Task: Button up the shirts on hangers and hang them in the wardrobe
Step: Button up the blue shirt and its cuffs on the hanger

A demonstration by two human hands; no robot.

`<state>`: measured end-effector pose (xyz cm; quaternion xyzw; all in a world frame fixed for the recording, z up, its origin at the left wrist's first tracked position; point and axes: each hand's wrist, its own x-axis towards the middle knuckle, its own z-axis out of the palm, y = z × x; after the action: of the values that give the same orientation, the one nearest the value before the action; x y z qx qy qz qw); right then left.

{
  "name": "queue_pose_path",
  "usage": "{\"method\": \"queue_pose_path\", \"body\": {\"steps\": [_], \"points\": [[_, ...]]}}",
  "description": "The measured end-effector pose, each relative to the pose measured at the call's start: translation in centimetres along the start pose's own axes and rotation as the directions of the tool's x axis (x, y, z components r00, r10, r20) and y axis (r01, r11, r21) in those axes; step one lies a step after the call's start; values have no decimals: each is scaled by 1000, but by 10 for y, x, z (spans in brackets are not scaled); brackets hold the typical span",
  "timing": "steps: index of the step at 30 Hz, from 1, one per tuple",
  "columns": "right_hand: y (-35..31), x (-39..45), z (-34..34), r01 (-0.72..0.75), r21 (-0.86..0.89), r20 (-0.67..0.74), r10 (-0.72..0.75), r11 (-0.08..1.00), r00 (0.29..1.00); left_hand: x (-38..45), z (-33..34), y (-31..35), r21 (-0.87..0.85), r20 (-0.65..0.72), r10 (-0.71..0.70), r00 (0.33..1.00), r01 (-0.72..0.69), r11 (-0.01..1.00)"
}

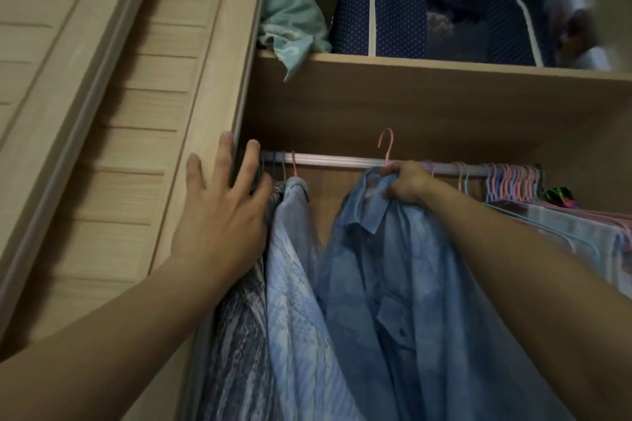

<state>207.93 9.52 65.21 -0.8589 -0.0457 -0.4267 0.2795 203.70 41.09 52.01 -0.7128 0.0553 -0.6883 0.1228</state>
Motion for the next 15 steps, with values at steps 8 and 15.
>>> {"method": "queue_pose_path", "body": {"steps": [8, 15], "points": [[36, 19, 22, -58, 12, 89, 56, 998, 994, 0, 7, 2, -9, -99, -19, 995, 19, 1000], [62, 10, 10, 66, -104, 230, -41, 992, 972, -1, 5, 3, 29, -85, -28, 996, 30, 999]]}}
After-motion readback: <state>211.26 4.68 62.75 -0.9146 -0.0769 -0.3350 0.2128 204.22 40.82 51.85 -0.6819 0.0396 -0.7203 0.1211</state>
